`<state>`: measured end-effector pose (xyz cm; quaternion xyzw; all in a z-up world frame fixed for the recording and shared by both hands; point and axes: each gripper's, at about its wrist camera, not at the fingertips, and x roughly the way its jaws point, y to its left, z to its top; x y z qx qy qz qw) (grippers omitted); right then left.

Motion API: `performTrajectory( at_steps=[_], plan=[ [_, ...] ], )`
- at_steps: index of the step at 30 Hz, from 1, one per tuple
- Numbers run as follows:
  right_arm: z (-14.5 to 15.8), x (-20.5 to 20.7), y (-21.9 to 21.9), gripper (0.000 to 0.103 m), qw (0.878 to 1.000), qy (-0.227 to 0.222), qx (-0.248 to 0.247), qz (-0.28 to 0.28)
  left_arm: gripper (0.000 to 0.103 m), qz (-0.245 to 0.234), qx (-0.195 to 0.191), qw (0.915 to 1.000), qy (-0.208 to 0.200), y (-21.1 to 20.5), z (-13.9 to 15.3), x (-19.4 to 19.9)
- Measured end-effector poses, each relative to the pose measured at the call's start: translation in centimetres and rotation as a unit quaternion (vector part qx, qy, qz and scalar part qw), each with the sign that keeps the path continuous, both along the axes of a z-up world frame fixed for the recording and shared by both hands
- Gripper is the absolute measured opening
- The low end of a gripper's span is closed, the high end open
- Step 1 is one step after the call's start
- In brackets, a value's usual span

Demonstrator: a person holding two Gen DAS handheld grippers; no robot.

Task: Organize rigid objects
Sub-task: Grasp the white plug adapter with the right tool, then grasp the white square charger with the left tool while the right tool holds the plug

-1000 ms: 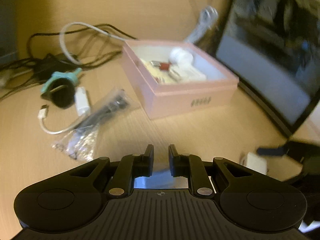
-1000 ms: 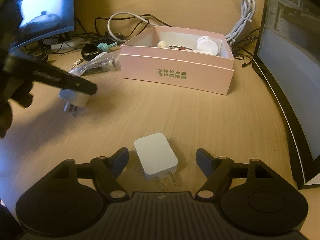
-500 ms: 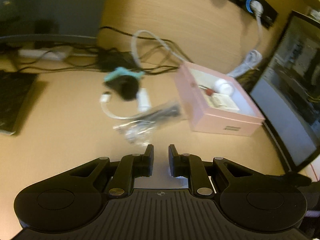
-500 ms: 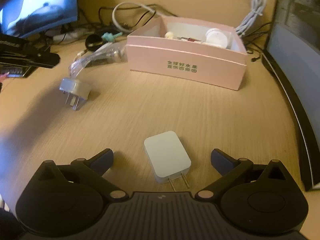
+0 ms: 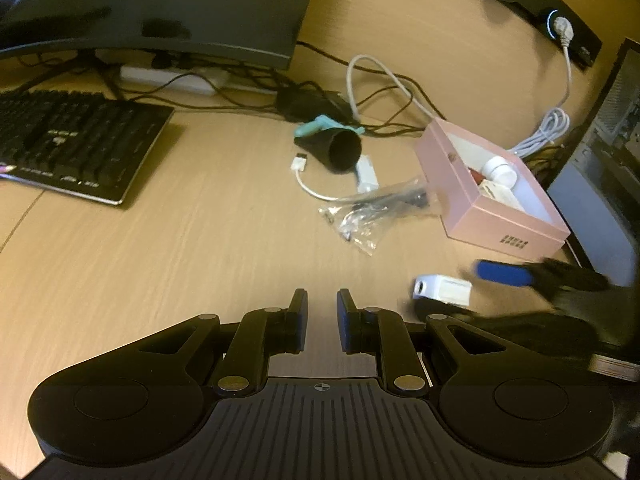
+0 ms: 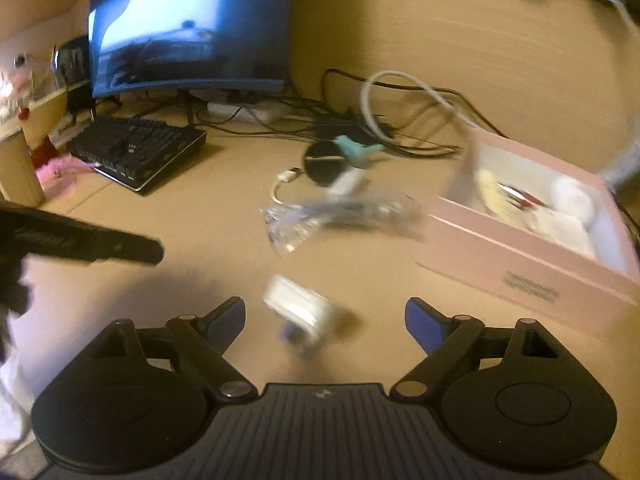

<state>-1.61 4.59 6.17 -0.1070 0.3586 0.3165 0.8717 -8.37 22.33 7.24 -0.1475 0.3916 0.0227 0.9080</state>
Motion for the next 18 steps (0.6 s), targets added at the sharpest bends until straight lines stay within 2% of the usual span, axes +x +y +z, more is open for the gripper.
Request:
performTrajectory(
  at_steps=[1,2,3,5,8,13,15,16,18],
  plan=[
    [-0.5,0.4,0.8,0.085,1.0,0.009,-0.004,0.003,0.017,0.002,0.004,1.0,0.005,-0.1,0.1,0.0],
    [-1.0,0.9,1.5,0.069,1.0,0.024,-0.008,0.009,0.017,0.001,0.009,0.9999,0.012,-0.5,0.1,0.0],
    [-1.4,1.3,1.8,0.048,0.999,0.04,-0.016,0.013,0.017,-0.002,0.012,0.9998,0.014,-0.8,0.2,0.1],
    [-1.0,1.4,1.3,0.047,0.999,0.05,-0.009,0.014,0.017,-0.019,0.012,0.9997,0.014,-1.8,0.4,0.1],
    [0.8,0.3,-1.6,0.045,1.0,0.019,-0.004,0.003,0.017,-0.047,0.01,0.9988,0.012,-3.6,0.6,0.5],
    [2.7,-1.1,-9.3,0.045,0.997,-0.013,-0.025,-0.075,0.017,-0.112,0.0,0.9936,0.013,-7.4,0.5,1.8],
    [2.7,-2.0,-12.3,0.045,0.992,-0.024,-0.048,-0.111,0.017,-0.172,-0.014,0.9847,0.019,-10.0,0.4,2.3],
    [2.7,-2.4,-13.8,0.045,0.989,-0.026,-0.06,-0.131,0.017,-0.214,-0.025,0.9762,0.024,-11.5,0.3,2.5],
    [2.1,-3.1,-16.3,0.045,0.983,-0.021,-0.072,-0.167,0.017,-0.304,-0.052,0.9504,0.039,-14.9,0.0,2.7]
  ],
)
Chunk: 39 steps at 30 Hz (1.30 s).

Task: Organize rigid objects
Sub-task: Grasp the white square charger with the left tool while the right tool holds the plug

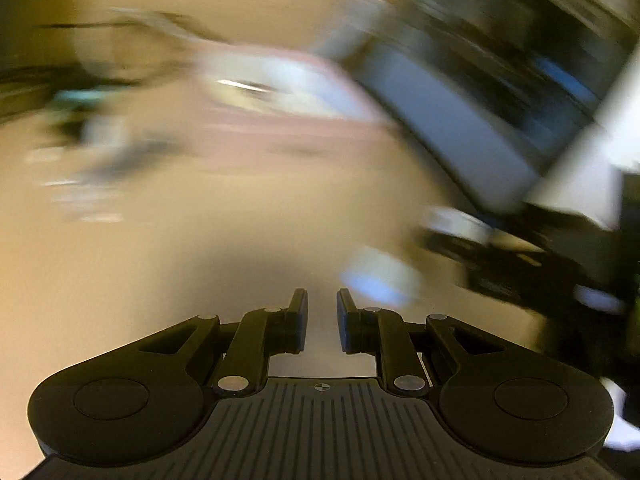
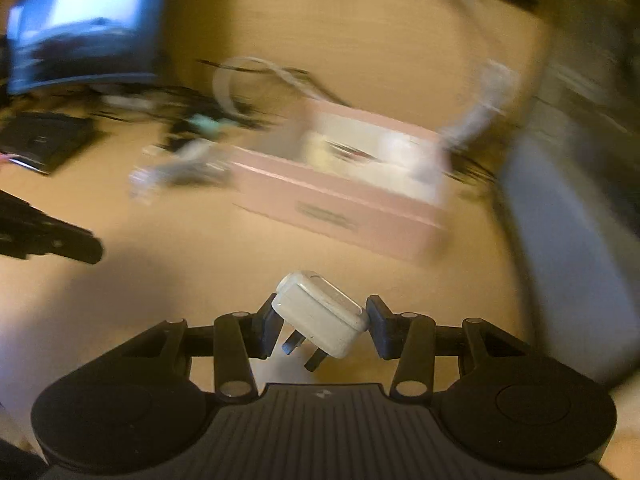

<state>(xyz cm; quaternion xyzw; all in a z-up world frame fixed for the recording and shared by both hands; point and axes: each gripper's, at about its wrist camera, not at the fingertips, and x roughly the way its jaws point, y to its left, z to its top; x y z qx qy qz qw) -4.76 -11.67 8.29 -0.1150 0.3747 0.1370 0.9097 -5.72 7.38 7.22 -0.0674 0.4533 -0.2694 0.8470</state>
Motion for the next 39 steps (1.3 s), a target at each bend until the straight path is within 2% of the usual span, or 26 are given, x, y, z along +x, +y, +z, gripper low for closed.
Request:
performTrajectory(
  at_steps=[2,4,6,9,13,16,18,21,23,25,26,27,29,35,37,39],
  plan=[
    [-0.6,-0.6,-2.1,0.045,0.999,0.009,-0.002,-0.037,0.017,-0.078,-0.021,0.9964,0.026,-3.7,-0.9,0.2],
    [-1.1,-1.6,-3.8,0.045,0.998,0.013,-0.006,-0.069,0.017,-0.121,-0.013,0.992,0.031,-6.7,-1.8,0.4],
    [-1.5,-2.3,-4.7,0.045,0.996,0.014,-0.01,-0.085,0.017,-0.136,0.009,0.9902,0.03,-8.9,-2.7,1.0],
    [-2.0,-3.6,-5.1,0.045,0.995,0.015,-0.014,-0.098,0.016,-0.105,0.035,0.9935,0.028,-9.1,-3.4,2.2],
    [-1.9,-5.0,-4.9,0.045,0.995,0.004,-0.013,-0.103,0.018,-0.021,0.07,0.9973,-0.002,-5.3,-2.5,4.1],
    [-1.7,-5.3,-4.9,0.045,0.995,0.001,-0.001,-0.103,0.018,0.036,0.045,0.9983,0.009,-2.6,-1.7,4.9],
    [-1.8,-5.2,-4.7,0.045,0.995,0.0,0.007,-0.102,0.018,0.092,0.042,0.9948,-0.012,-1.8,-1.1,5.0],
    [-1.9,-5.0,-4.7,0.045,0.995,-0.002,0.013,-0.1,0.018,0.135,0.049,0.9887,-0.042,-2.7,-0.8,5.4],
    [-2.2,-4.5,-4.4,0.045,0.995,0.0,0.015,-0.097,0.018,0.145,0.07,0.9845,-0.068,-4.5,-1.1,5.8],
    [-2.4,-4.0,-4.2,0.045,0.996,0.001,0.017,-0.091,0.02,0.134,0.104,0.9813,-0.092,-5.9,-1.4,5.1],
    [-2.5,-3.8,-4.0,0.045,0.996,0.0,0.017,-0.087,0.02,0.124,0.13,0.9787,-0.099,-6.9,-1.9,4.9],
    [-2.6,-3.6,-3.9,0.045,0.996,-0.002,0.017,-0.084,0.02,0.12,0.14,0.9782,-0.096,-7.3,-2.2,4.7],
    [-2.7,-3.3,-3.8,0.045,0.997,-0.005,0.015,-0.079,0.024,0.112,0.142,0.9785,-0.099,-8.0,-2.8,4.3],
    [-3.0,-2.9,-3.9,0.045,0.998,-0.001,0.024,-0.064,0.025,0.116,0.135,0.9789,-0.101,-8.4,-2.8,4.8],
    [-3.0,-2.7,-4.0,0.045,0.998,0.001,0.025,-0.061,0.025,0.14,0.156,0.9702,-0.122,-8.2,-2.5,4.5],
    [-3.1,-2.4,-4.1,0.045,0.998,0.003,0.027,-0.061,0.025,0.163,0.161,0.9665,-0.116,-7.7,-2.5,5.1]
  ],
)
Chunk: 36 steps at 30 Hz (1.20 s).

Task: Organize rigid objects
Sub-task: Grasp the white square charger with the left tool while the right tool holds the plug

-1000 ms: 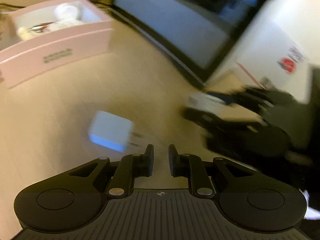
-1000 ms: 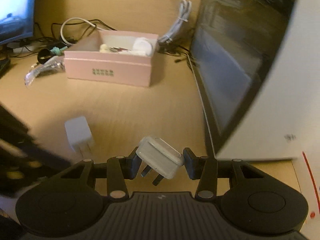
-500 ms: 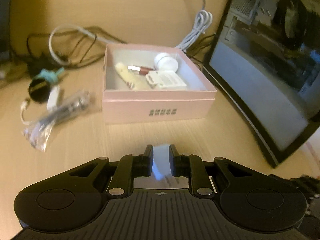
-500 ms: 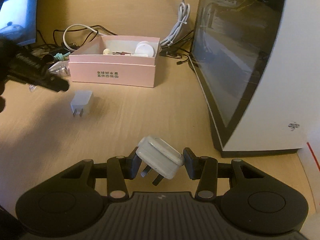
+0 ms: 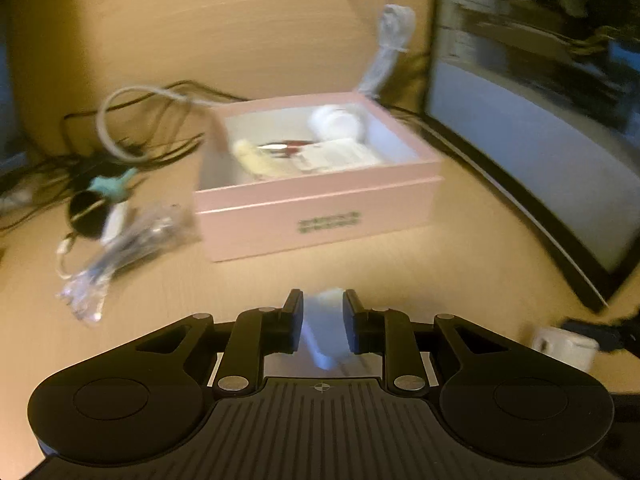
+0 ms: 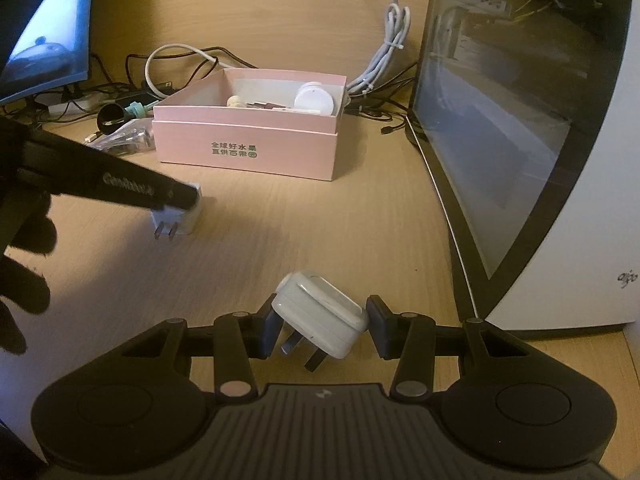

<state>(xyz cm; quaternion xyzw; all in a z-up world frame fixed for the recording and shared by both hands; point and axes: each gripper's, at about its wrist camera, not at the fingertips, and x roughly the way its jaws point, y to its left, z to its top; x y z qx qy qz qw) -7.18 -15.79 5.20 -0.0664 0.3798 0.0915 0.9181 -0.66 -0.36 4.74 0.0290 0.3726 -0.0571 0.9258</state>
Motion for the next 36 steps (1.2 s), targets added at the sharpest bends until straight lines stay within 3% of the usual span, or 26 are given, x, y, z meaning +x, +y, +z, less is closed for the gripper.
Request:
performTrajectory(
  at_steps=[2,5,11,22,25,27,30,31,36],
  plan=[
    [-0.1,0.2,-0.1,0.045,1.0,0.005,0.004,-0.001,0.025,0.011,-0.013,0.9996,0.023,0.4,-0.5,1.0],
    [-0.3,0.3,0.1,0.045,1.0,0.008,0.005,0.008,0.026,0.012,-0.025,0.9994,0.023,0.0,-0.6,1.7],
    [-0.4,0.7,0.4,0.045,1.0,0.008,-0.002,0.022,0.031,0.012,0.0,0.9998,0.017,-0.7,-0.6,2.2],
    [-0.7,1.3,0.4,0.045,1.0,-0.004,-0.009,0.017,0.03,0.03,0.031,0.9991,-0.002,0.0,-0.6,1.2],
    [-0.7,1.3,0.4,0.045,1.0,-0.008,-0.008,0.017,0.029,0.047,-0.003,0.9989,-0.004,1.4,-0.3,0.9],
    [-0.8,1.2,0.4,0.045,1.0,-0.011,-0.006,0.017,0.029,0.062,-0.056,0.9965,-0.009,2.8,0.0,0.5],
    [-0.9,0.9,0.1,0.045,1.0,-0.015,0.005,0.012,0.027,0.086,-0.149,0.985,-0.011,5.2,0.4,0.1],
    [-0.9,0.9,0.0,0.045,1.0,-0.017,0.01,0.011,0.027,0.09,-0.162,0.9827,-0.006,5.5,0.3,0.2],
    [-1.1,0.7,-0.1,0.045,0.999,-0.028,0.018,0.005,0.027,0.081,-0.151,0.9851,0.016,5.0,-0.2,0.7]
  ],
)
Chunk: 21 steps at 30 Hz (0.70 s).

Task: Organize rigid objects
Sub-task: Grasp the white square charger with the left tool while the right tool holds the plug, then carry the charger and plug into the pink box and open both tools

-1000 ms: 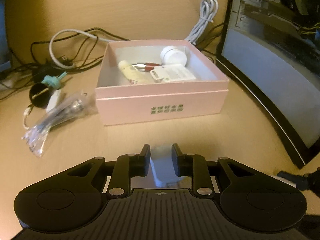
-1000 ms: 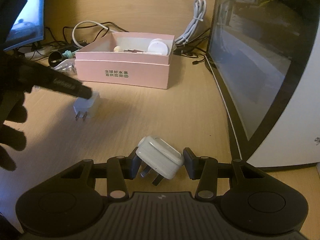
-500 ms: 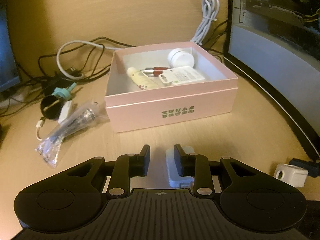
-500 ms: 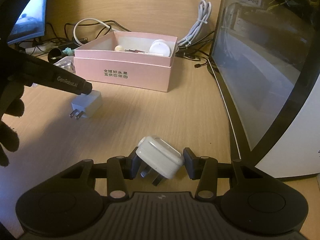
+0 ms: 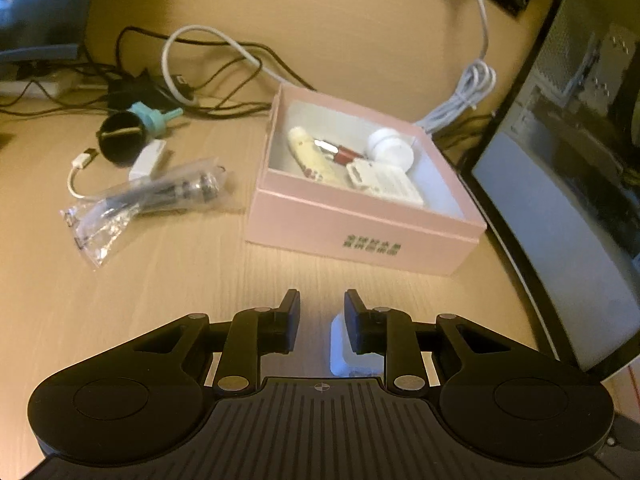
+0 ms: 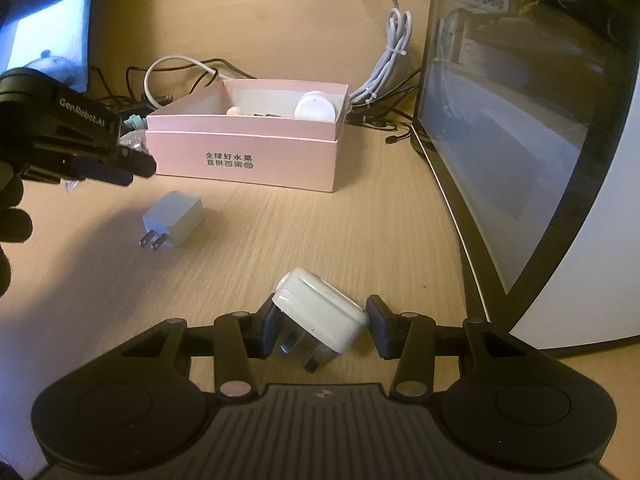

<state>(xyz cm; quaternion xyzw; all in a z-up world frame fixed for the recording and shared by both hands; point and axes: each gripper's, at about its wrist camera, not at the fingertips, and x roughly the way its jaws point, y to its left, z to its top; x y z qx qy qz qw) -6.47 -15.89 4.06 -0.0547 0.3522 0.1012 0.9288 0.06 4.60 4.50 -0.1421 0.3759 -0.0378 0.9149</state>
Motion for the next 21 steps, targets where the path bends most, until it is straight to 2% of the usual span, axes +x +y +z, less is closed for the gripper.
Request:
performTrajectory(
  at_steps=[3,10,14,21],
  plan=[
    [-0.1,0.0,0.0,0.045,1.0,-0.002,0.001,0.0,0.027,-0.027,0.024,0.9991,0.02,-1.3,-0.7,0.5],
    [-0.1,-0.1,0.0,0.045,1.0,-0.002,0.004,-0.001,0.032,-0.077,0.067,0.9947,0.003,-4.1,-0.7,0.5],
    [-0.1,-0.1,-0.1,0.045,1.0,-0.002,0.003,0.0,0.038,-0.086,0.083,0.9928,0.0,-4.9,-0.9,1.0],
    [-0.1,-0.1,0.2,0.046,1.0,-0.004,-0.005,0.0,0.038,-0.109,0.116,0.9873,-0.005,-6.0,-0.7,1.1]
  ],
)
